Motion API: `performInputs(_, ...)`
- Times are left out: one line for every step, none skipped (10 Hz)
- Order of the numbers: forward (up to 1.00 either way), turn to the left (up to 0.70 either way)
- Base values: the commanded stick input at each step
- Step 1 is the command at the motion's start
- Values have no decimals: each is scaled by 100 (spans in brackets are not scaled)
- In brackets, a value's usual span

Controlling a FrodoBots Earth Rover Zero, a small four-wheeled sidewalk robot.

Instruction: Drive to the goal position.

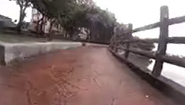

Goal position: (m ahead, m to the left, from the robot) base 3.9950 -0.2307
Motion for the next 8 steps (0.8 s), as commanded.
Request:
performInputs(50, 1)
performInputs(50, 2)
performInputs(50, 3)
performInputs(50, 4)
performInputs(50, 6)
performInputs(50, 7)
performInputs(50, 7)
performInputs(50, 8)
